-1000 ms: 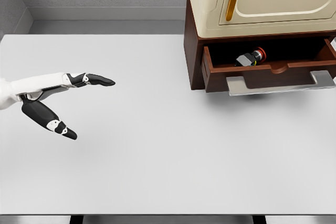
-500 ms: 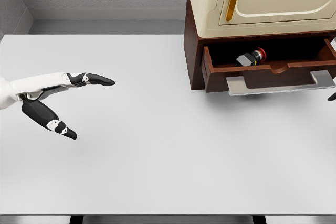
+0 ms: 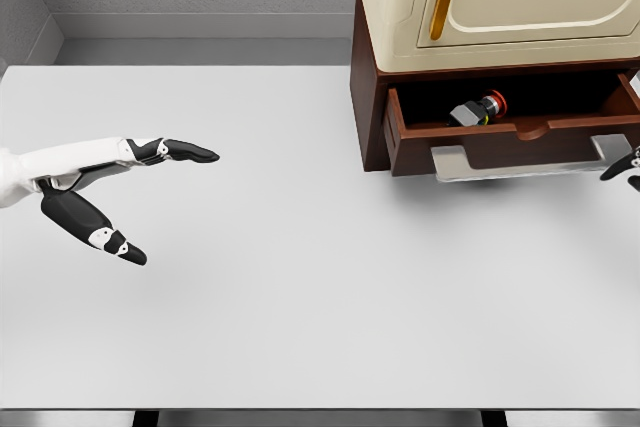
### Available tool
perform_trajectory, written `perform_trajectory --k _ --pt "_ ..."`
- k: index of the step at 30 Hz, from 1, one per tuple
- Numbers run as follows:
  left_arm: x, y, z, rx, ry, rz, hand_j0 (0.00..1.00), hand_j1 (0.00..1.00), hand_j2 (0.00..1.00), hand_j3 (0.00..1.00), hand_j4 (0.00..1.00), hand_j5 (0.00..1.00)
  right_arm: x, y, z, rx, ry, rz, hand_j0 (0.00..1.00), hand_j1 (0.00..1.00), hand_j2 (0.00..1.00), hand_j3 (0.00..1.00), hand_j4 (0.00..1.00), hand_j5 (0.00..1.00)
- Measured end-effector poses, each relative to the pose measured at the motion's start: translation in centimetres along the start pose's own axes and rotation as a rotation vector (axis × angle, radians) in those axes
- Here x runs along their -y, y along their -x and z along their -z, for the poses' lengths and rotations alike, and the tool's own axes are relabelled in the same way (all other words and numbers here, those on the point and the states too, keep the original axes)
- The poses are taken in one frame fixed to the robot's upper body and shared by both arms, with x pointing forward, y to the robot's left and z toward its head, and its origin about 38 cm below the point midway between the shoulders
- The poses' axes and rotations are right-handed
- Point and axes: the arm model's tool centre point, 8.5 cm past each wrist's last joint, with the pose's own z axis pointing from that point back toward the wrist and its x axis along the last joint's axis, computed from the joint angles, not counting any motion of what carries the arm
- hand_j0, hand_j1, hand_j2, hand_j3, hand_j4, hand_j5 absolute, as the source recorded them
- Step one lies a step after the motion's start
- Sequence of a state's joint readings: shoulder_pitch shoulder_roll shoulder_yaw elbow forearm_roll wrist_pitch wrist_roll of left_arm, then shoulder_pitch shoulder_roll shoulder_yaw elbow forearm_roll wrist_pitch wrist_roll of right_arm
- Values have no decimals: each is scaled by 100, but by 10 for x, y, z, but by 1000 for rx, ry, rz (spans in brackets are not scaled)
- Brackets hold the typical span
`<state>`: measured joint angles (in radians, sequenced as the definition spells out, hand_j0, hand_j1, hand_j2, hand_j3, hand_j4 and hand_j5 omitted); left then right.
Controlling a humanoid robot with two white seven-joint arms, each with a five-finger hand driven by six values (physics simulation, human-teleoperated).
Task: Put the switch into the drawer with left arm, and close the drawer with right arm
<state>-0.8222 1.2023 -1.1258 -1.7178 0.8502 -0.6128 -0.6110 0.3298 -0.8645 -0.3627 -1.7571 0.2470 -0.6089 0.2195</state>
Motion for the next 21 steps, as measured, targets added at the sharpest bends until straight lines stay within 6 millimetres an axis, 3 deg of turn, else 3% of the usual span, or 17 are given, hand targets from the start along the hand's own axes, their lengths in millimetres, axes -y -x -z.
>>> perform_trajectory --k 8,16,21 --pt "0 0 0 0 0 0 100 100 100 100 100 100 -1 -1 0 0 -1 7 50 50 50 50 50 50" --pt "0 0 0 -1 -1 -1 100 100 100 100 100 100 -8 4 -20 -47 -30 7 50 50 50 50 50 50" --pt "0 0 -1 -1 -2 -1 100 100 100 100 100 100 -9 4 -21 -53 -29 2 50 50 50 50 50 50"
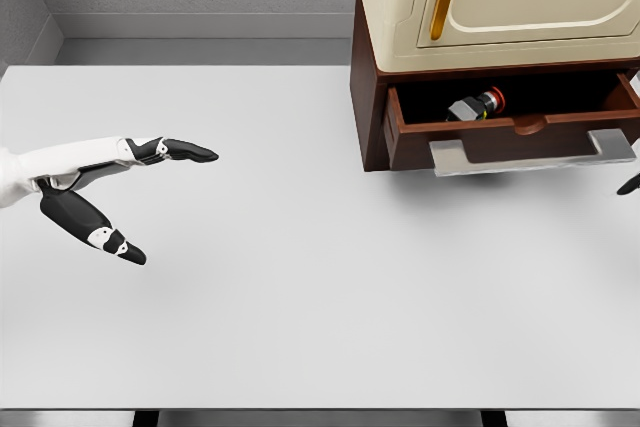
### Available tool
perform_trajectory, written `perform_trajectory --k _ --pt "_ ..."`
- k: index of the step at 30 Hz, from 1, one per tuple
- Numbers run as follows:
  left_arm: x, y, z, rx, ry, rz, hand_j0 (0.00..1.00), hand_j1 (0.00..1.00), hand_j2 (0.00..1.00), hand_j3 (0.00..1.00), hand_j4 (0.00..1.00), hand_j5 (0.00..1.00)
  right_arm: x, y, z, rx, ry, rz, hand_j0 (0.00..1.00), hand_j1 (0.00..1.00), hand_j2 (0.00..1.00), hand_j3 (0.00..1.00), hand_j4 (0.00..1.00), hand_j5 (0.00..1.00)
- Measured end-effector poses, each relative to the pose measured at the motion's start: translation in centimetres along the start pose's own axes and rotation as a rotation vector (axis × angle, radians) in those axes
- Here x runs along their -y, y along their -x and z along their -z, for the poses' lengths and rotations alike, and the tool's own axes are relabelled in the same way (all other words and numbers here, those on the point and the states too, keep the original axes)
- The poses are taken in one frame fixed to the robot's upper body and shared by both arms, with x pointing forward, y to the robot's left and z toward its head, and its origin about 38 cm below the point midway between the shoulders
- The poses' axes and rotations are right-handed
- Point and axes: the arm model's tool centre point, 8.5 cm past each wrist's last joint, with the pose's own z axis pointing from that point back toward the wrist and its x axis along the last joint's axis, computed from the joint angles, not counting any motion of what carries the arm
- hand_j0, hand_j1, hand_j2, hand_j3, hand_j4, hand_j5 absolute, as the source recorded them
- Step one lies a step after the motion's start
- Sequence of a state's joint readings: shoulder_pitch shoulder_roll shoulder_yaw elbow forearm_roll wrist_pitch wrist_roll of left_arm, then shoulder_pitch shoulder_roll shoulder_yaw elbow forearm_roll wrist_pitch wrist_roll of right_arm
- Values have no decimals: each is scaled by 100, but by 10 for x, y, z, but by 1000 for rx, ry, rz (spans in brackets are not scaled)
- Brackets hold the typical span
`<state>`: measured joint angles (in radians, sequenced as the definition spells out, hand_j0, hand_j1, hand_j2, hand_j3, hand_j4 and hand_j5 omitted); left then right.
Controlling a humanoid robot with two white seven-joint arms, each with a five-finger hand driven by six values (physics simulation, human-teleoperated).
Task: Put the switch into the drawer with left arm, and close the drawer with right arm
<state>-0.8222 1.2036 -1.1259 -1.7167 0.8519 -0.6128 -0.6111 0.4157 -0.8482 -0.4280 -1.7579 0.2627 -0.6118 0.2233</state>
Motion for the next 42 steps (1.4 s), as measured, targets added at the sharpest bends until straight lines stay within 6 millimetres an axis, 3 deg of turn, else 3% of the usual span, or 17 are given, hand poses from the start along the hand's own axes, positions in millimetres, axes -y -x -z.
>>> perform_trajectory --k 12,28,42 --pt "1 0 0 1 2 -1 100 100 100 100 100 100 -16 -11 22 64 -39 15 50 50 50 50 50 50" --pt "1 0 0 0 1 -1 100 100 100 100 100 100 -4 -13 42 84 -14 4 50 50 50 50 50 50" --pt "1 0 0 0 1 0 100 100 100 100 100 100 7 -11 71 50 24 34 50 50 50 50 50 50"
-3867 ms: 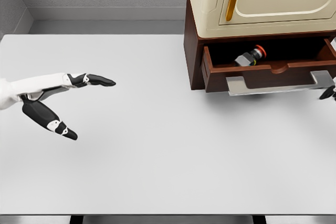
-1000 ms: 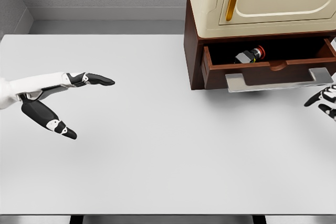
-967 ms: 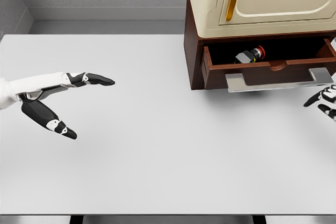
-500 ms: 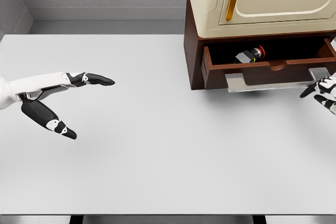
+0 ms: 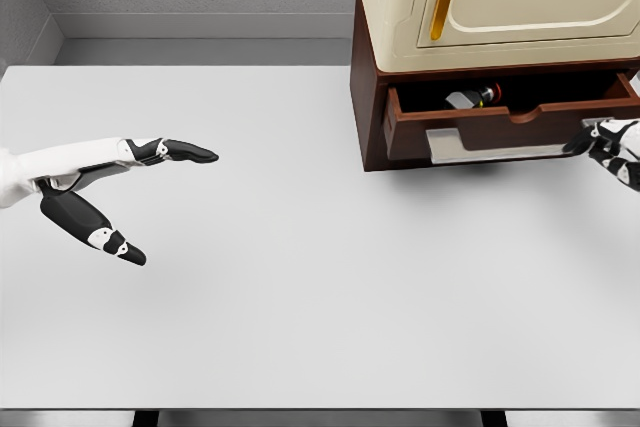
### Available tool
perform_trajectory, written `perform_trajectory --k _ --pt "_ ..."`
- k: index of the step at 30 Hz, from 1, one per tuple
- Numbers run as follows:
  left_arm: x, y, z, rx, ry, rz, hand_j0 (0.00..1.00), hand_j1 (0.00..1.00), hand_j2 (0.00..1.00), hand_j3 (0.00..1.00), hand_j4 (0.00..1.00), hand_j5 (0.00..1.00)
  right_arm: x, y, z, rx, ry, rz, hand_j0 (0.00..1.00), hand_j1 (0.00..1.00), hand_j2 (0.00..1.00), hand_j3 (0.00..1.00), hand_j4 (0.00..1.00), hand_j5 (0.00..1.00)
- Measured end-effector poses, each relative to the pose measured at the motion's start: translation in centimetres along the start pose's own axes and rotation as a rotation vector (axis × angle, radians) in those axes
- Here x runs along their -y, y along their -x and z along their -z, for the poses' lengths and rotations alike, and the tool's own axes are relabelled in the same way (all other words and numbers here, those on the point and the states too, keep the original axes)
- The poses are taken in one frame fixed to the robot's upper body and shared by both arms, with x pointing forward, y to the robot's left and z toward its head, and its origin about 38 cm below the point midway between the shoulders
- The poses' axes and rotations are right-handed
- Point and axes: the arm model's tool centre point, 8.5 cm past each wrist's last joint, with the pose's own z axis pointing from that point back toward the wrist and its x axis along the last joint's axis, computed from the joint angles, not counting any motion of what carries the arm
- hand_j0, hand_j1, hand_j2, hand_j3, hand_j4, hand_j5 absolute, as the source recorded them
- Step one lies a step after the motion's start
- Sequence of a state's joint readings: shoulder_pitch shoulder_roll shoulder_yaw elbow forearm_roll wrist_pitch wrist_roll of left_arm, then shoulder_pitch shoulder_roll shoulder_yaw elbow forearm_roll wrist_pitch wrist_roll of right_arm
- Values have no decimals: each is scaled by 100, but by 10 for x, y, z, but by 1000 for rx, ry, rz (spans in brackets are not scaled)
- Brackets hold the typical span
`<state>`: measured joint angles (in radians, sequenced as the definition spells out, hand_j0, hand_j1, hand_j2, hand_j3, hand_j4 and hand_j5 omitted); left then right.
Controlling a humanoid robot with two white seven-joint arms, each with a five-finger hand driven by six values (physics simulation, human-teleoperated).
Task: Put the switch into the drawer with left arm, and close the drawer with right arm
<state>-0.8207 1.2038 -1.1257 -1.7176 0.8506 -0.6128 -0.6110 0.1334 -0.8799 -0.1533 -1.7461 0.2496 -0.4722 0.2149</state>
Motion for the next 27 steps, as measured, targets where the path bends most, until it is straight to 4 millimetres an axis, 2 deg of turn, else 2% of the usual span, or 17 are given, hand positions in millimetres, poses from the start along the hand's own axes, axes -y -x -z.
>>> perform_trajectory --k 15,27 --pt "0 0 0 -1 -1 1 100 100 100 100 100 100 -10 0 -3 -1 -16 20 50 50 50 50 50 50" --pt "0 0 0 0 0 0 100 100 100 100 100 100 -16 3 -1 -12 -62 -32 50 50 50 50 50 50"
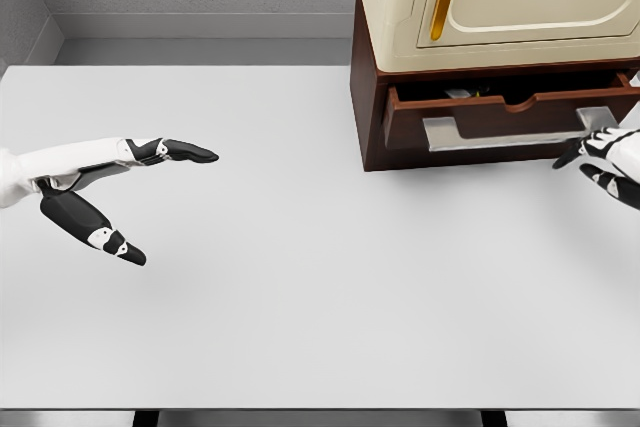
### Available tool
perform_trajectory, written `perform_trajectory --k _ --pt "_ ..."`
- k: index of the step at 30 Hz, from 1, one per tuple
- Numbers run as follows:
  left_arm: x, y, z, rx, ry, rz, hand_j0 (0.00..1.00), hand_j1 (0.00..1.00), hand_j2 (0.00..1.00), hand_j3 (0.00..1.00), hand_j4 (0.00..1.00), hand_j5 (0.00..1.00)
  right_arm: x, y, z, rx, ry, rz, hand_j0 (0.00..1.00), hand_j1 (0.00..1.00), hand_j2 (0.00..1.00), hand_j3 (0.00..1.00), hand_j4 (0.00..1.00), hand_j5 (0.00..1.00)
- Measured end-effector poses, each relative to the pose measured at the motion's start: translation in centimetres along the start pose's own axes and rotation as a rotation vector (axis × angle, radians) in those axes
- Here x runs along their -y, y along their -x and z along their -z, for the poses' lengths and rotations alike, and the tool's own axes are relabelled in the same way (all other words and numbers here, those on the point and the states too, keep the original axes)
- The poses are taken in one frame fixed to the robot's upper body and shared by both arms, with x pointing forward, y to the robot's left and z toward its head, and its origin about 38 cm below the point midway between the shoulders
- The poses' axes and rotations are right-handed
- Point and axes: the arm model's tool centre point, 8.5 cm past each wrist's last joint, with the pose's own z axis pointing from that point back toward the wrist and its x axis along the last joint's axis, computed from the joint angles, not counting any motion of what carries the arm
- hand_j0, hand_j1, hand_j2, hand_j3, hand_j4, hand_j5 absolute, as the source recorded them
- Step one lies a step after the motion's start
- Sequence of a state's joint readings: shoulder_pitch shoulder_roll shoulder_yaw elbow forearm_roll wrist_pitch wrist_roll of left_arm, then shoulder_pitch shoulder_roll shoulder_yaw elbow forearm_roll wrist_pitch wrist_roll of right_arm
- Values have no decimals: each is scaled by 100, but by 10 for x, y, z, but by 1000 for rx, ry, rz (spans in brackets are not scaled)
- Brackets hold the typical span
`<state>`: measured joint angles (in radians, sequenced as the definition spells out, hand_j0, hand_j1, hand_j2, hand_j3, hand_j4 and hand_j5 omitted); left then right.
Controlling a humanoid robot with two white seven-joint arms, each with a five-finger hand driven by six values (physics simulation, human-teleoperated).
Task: Put the switch into the drawer with left arm, and close the drawer with right arm
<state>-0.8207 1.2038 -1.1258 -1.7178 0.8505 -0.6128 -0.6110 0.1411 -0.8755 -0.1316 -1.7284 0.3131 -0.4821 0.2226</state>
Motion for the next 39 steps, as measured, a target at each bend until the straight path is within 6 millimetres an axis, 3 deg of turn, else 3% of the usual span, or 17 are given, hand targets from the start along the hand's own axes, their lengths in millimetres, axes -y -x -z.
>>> perform_trajectory --k 20,28,39 --pt "0 0 0 1 0 0 100 100 100 100 100 100 5 5 7 -21 11 -11 50 50 50 50 50 50" --pt "0 0 1 1 1 0 100 100 100 100 100 100 -8 6 9 -27 -22 -7 50 50 50 50 50 50" --pt "1 1 0 1 0 -2 100 100 100 100 100 100 -4 13 18 -37 -9 -5 50 50 50 50 50 50"
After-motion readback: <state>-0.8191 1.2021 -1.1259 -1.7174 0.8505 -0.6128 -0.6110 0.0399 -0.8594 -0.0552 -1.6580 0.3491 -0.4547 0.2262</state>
